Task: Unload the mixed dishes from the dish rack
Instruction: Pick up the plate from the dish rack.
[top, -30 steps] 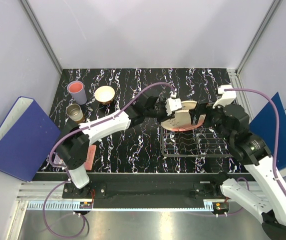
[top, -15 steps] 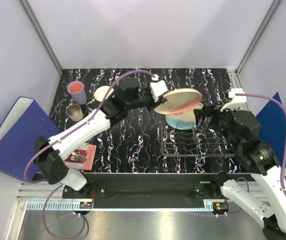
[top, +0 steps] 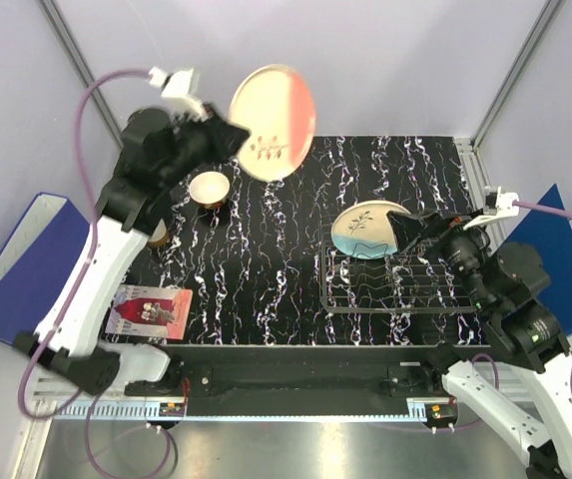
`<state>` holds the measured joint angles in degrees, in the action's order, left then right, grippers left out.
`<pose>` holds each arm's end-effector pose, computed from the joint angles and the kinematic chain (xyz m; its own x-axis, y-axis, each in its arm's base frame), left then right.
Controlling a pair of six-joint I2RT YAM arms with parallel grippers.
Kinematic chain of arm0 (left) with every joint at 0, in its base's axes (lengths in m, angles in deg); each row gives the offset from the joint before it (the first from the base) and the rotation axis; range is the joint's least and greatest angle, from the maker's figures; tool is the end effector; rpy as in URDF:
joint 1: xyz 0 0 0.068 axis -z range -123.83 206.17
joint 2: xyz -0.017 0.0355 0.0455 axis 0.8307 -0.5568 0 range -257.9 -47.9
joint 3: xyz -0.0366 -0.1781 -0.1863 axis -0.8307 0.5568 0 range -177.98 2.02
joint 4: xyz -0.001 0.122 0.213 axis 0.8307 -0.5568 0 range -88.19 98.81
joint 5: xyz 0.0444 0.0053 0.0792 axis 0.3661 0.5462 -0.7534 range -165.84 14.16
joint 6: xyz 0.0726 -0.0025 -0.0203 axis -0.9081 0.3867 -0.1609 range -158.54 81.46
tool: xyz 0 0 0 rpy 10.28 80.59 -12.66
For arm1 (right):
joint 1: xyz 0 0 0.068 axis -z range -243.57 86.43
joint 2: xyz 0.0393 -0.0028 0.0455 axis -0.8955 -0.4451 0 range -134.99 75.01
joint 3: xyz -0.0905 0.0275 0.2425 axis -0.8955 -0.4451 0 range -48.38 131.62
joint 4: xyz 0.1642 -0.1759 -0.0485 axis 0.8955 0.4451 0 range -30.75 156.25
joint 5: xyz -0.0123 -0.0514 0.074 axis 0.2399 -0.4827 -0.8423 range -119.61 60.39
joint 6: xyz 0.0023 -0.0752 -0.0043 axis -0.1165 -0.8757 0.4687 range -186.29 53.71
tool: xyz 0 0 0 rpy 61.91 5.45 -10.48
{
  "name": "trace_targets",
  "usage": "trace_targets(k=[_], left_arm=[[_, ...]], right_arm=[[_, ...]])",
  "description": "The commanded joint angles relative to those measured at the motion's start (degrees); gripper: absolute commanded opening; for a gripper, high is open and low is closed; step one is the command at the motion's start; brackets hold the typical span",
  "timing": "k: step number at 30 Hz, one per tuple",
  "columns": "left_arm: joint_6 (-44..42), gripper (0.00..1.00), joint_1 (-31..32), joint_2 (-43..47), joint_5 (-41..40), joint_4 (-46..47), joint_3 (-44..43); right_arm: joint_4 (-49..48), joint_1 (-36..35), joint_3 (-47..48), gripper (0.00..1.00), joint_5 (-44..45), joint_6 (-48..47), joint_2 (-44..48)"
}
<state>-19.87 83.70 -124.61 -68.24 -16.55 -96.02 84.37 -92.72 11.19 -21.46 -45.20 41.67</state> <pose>0.2528 -0.1413 0.4870 -0.2432 -0.2312 -0.9420 0.5250 0.7852 -0.3282 0.1137 0.0531 0.4087 -0.1131 0.3446 -0.9319 -0.3406 0.8677 0.3622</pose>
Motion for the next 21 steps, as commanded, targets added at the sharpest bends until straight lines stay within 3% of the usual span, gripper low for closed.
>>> trace_targets(k=[1, 5, 10, 12, 15, 21], left_arm=[[27.67, 0.0, -6.76, 11.64, 11.9, 11.81, 17.56], [41.94, 0.0, -9.6, 17.46, 20.85, 24.81, 31.74], [55.75, 0.0, -9.6, 21.42, 26.33, 43.55, 43.97], [55.07, 0.0, -9.6, 22.56, 26.25, 41.21, 44.43], [50.06, 0.0, -9.6, 23.79, 24.93, 35.84, 43.55], [50.41, 0.0, -9.6, 23.97, 26.86, 40.3, 45.57]], right_arm=[[-10.53, -0.21, -1.39, 0.99, -6.82, 8.0, -1.54], [-22.36, -0.21, -7.08, 0.87, -11.01, 17.22, -1.46], [-23.01, -0.21, -3.67, 0.89, -20.26, 23.38, -11.9], [-28.54, -0.12, -6.38, 0.89, -20.62, 25.4, -12.45], [-25.76, -0.21, -5.0, 0.89, -19.57, 24.37, -14.46], [-20.56, -0.21, -3.85, 0.88, -19.74, 23.57, -18.95]])
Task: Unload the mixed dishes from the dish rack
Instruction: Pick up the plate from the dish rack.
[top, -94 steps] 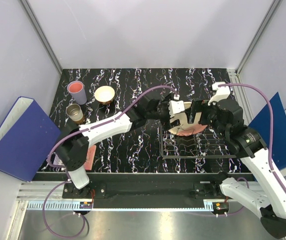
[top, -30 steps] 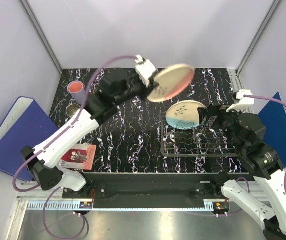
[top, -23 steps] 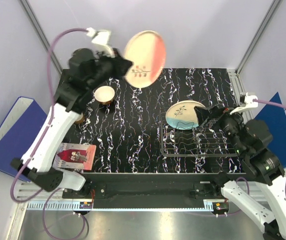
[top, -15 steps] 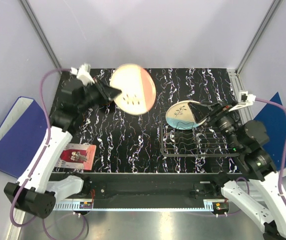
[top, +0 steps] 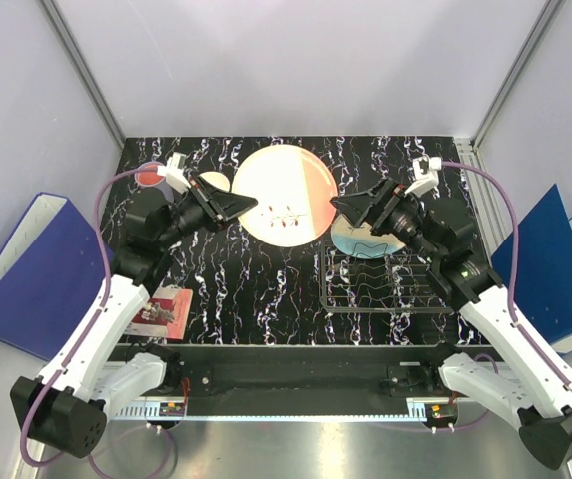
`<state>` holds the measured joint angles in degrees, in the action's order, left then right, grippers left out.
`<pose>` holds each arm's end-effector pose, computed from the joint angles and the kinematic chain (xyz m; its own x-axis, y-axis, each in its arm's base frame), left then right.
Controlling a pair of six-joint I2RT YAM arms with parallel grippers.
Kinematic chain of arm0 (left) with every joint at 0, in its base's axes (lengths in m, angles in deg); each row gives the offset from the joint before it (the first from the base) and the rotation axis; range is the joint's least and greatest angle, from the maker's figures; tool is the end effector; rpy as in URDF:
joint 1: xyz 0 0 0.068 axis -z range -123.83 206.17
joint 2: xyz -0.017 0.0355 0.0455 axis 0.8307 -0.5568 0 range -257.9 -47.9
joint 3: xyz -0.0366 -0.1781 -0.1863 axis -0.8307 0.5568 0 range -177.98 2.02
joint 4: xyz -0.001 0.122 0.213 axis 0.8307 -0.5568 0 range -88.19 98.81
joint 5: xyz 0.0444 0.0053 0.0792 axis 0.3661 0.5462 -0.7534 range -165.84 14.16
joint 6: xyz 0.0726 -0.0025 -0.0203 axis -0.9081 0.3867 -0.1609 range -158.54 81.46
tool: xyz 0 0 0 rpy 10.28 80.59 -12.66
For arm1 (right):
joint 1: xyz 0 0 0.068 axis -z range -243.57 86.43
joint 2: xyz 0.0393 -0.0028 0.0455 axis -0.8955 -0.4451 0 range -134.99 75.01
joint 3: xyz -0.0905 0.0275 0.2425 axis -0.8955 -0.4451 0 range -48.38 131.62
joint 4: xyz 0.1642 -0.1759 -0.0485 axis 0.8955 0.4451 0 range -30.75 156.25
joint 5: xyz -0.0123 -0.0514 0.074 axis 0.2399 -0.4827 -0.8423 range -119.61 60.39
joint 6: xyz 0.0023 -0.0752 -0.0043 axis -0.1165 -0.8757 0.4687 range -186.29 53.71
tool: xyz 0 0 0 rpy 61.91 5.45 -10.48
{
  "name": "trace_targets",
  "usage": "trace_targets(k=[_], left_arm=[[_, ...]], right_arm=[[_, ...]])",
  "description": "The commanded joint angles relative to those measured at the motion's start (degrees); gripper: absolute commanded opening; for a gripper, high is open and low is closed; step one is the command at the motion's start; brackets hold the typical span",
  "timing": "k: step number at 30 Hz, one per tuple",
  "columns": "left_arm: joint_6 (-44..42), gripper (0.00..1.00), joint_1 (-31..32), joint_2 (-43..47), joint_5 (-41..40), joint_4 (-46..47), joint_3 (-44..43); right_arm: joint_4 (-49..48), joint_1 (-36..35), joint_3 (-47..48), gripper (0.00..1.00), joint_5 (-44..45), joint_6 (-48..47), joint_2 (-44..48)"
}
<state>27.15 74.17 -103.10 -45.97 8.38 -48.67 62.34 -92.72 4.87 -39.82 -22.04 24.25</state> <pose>0.2159 -0.1035 0.3505 -0.7080 -0.6009 -0.3710 0.2300 0.3004 -0.9256 0.1892 0.1184 0.3764 -0.4490 0.5358 -0.7151 -0.4480 0.5574 0.6990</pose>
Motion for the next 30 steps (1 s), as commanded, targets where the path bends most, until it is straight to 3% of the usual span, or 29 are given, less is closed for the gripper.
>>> trace_targets(k=[1, 10, 12, 13, 14, 17, 20, 21, 23, 26, 28, 30], left_arm=[[3.3, 0.0, -0.07, 2.38, 4.59, 15.63, -1.43], [4.27, 0.0, 0.02, 2.03, 5.99, 18.35, 1.39], [4.36, 0.0, 0.02, 1.94, 6.08, 18.71, 1.92], [4.18, 0.0, 0.02, 1.94, 6.17, 18.62, 2.0], [4.18, 0.0, 0.02, 1.85, 6.25, 18.62, 2.09], [3.83, 0.0, 0.02, 1.85, 6.61, 18.36, 2.27], [3.66, 0.0, 0.02, 1.76, 6.78, 18.18, 2.45], [3.65, 0.0, 0.02, 1.76, 6.78, 18.09, 2.36], [3.22, 0.0, 0.02, 1.32, 7.05, 17.57, 1.92], [2.08, 0.0, -0.07, 0.71, 6.87, 16.16, 0.87], [0.41, 0.12, -0.16, 0.36, 6.17, 12.84, -0.36], [-4.06, 0.38, -0.33, 0.35, 5.47, 10.72, -3.0]], right_arm=[[1.83, -0.21, 2.47, 0.88, -1.64, 0.49, -2.4], [-2.3, -0.3, 3.26, 0.88, -5.33, 0.75, -6.89], [-2.65, -0.21, 4.05, 0.84, -7.43, 1.1, -9.08], [-4.83, -0.38, 4.14, 0.79, -8.23, 1.54, -9.79], [-6.5, -0.3, 4.4, 0.66, -9.02, 2.32, -10.49], [-9.59, -0.21, 4.14, 0.41, -12.44, 4.35, -13.47], [-11.79, -0.21, 3.79, 0.28, -14.82, 5.67, -15.06], [-12.23, -0.21, 3.61, 0.14, -15.44, 5.93, -15.24], [-12.23, -0.3, 3.61, 0.0, -16.41, 6.02, -15.33], [-11.53, -0.3, 3.61, 0.0, -17.46, 5.24, -14.2], [-9.18, -0.21, 4.13, 0.0, -17.38, 3.84, -12.97], [-7.41, -0.21, 4.4, 0.0, -17.64, 2.69, -10.86]])
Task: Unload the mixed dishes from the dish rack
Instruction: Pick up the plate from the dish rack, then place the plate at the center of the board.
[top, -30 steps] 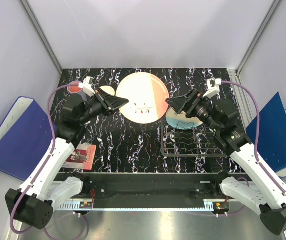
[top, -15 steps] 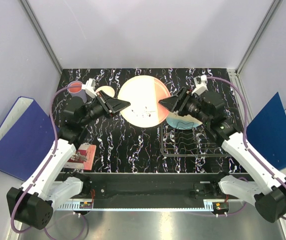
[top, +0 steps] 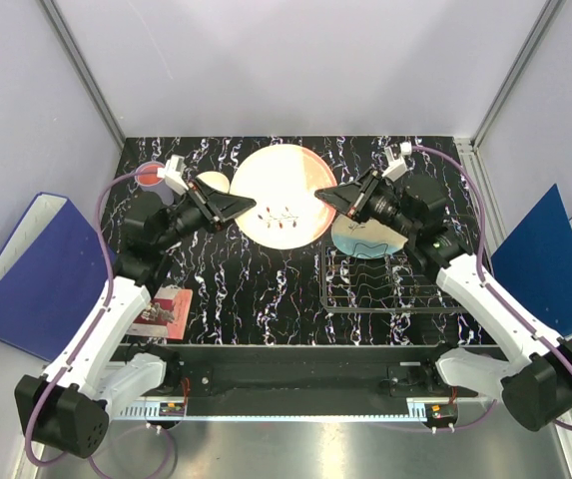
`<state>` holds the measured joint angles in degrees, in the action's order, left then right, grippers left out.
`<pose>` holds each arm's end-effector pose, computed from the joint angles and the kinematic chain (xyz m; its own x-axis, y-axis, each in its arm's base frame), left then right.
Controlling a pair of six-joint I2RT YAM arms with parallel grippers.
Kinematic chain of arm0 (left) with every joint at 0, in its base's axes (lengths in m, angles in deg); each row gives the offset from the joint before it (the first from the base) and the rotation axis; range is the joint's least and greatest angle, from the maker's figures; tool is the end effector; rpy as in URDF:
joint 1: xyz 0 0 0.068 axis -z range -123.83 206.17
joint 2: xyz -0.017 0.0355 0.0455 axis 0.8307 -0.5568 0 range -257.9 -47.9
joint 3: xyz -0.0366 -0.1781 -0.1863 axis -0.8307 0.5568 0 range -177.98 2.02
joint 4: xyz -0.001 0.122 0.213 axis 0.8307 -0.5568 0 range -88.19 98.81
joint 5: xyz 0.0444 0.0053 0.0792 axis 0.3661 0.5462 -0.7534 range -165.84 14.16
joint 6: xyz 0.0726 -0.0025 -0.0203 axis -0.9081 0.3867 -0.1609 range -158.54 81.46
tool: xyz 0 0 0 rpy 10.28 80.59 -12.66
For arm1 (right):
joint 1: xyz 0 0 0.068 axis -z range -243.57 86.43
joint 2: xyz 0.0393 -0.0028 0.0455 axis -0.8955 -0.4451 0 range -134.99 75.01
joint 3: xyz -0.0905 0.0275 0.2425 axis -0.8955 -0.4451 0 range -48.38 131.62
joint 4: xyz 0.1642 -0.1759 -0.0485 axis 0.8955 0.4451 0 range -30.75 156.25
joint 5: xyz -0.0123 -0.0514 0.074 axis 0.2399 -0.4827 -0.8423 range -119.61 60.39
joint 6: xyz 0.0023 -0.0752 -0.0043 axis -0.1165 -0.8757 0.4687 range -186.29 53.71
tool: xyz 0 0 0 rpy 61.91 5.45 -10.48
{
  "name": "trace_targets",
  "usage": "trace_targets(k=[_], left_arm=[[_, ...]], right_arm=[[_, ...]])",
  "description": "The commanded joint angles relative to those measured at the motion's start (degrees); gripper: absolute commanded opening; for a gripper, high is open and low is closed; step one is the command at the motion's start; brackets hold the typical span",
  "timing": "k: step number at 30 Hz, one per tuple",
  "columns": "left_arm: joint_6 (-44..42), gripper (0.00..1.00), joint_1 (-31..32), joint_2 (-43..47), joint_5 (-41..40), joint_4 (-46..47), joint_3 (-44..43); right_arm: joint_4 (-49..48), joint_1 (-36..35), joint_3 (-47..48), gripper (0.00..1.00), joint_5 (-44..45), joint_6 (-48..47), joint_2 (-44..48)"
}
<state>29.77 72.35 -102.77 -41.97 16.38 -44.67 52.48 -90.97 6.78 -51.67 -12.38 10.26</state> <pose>0.2172 -0.1000 0.3445 -0.7161 -0.5956 -0.3640 0.2739 0.2399 -0.9314 0.2380 0.1502 0.3552 -0.6395 0.5120 -0.5735 -0.4122 0.4013 0.8179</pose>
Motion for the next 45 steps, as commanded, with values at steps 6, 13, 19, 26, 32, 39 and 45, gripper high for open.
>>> trace_targets(k=[6, 13, 19, 26, 32, 39, 45], left_arm=[[-18.21, 0.99, -0.54, 2.05, -10.82, -15.81, -16.66], [-22.07, 0.99, -0.63, 12.05, -44.56, -31.73, -18.52], [-23.66, 0.99, -0.54, 17.16, -52.94, -37.0, -17.91], [-22.17, 0.99, 0.07, 22.87, -56.01, -40.62, -11.67], [-23.14, 0.99, 1.22, 24.81, -57.77, -41.32, -9.46], [-23.75, 0.99, 2.45, 24.37, -56.54, -40.09, -8.32], [-23.84, 0.99, 3.06, 24.64, -56.1, -40.01, -7.44]], right_arm=[[9.04, -1.96, 3.29, 0.0, -6.94, -8.56, 8.14], [7.29, -3.88, 0.48, 0.0, -10.28, -3.12, 7.64], [3.78, -14.33, 5.13, 0.0, -6.33, -3.9, -3.33], [-1.84, -17.07, 7.34, 0.0, -4.31, -1.79, -17.41], [-3.7, -17.07, 12.32, 0.0, -3.77, -3.71, -27.08], [-1.24, -16.99, 24.46, 0.0, -5.09, -5.83, -40.26], [0.69, -16.46, 30.62, 0.0, -4.83, -5.57, -47.3]])
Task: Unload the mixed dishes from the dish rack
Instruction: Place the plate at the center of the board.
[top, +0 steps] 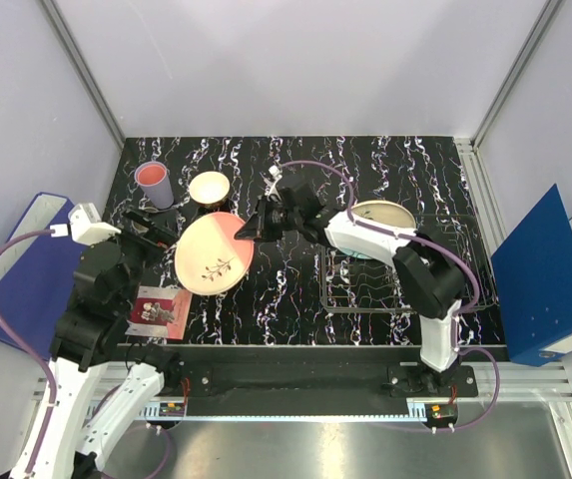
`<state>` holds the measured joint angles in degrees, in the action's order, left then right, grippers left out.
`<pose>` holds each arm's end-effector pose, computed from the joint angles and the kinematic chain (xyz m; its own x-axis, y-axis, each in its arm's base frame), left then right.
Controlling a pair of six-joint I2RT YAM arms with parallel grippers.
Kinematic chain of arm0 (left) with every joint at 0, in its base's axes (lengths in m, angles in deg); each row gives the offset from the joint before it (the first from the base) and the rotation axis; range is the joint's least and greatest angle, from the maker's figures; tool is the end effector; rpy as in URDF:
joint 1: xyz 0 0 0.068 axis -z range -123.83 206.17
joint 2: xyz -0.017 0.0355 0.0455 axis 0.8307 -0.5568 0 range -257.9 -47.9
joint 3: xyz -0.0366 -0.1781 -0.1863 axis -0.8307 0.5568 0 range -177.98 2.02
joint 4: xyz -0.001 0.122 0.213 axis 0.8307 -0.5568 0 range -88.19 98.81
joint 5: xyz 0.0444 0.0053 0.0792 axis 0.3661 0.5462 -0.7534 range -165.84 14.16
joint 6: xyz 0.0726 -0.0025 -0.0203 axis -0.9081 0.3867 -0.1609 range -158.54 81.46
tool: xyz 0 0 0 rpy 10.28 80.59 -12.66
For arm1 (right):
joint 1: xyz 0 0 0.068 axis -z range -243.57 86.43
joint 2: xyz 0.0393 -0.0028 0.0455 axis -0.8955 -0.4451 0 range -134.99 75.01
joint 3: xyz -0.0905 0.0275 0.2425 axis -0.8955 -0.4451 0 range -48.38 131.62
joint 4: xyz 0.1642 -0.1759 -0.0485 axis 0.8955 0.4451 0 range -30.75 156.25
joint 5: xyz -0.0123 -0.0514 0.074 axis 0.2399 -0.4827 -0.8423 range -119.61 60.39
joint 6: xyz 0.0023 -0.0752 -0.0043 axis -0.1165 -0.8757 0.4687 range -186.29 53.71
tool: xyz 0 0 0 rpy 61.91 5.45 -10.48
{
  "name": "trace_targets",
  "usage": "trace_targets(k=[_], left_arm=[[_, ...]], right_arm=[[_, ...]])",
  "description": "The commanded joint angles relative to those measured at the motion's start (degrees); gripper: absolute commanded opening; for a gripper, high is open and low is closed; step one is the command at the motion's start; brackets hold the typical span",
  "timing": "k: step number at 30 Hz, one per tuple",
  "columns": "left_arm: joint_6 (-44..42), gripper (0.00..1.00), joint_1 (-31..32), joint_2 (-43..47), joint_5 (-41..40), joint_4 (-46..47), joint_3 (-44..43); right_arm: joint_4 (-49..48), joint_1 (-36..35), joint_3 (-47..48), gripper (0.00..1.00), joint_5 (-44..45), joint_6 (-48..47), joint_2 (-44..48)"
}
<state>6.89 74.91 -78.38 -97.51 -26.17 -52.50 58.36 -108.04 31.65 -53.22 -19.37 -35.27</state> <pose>0.1193 -0.0157 0.3632 -0.0942 -0.6672 -0.7389 -0.1593 0.7427 -0.6504 0.3029 0.3330 0.2211 -0.8897 0.0643 -0.4520 -0.3531 0.5304 0.7707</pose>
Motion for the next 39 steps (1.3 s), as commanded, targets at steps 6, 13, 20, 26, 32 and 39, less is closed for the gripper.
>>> trace_targets(k=[6, 13, 20, 26, 32, 39], left_arm=[[-0.87, 0.99, 0.94, -0.02, -0.04, 3.43, 1.35], [-1.57, 0.99, 1.3, -0.46, 3.65, 6.77, 3.37], [-1.57, 0.99, 1.47, -0.63, 3.74, 7.21, 4.25], [-1.92, 0.99, 1.47, -1.07, 3.83, 7.12, 4.34], [-1.66, 0.99, 1.47, -2.21, 4.88, 7.21, 4.42], [-1.31, 0.99, 1.47, -2.57, 5.76, 7.21, 5.13]], right_arm=[[-3.34, 1.22, 8.12, 0.0, -1.87, 0.55, -6.17], [-3.51, 2.81, 10.32, 0.0, -2.31, 0.55, -10.74], [-2.54, 3.6, 12.69, 0.0, -2.31, 0.63, -14.08], [-1.31, 3.6, 10.94, 0.32, -1.7, 0.2, -12.86], [-0.52, 3.69, 7.87, 0.63, -0.03, -0.42, -9.87], [0.53, 3.34, 4.53, 0.84, 2.6, -0.77, -6.09]])
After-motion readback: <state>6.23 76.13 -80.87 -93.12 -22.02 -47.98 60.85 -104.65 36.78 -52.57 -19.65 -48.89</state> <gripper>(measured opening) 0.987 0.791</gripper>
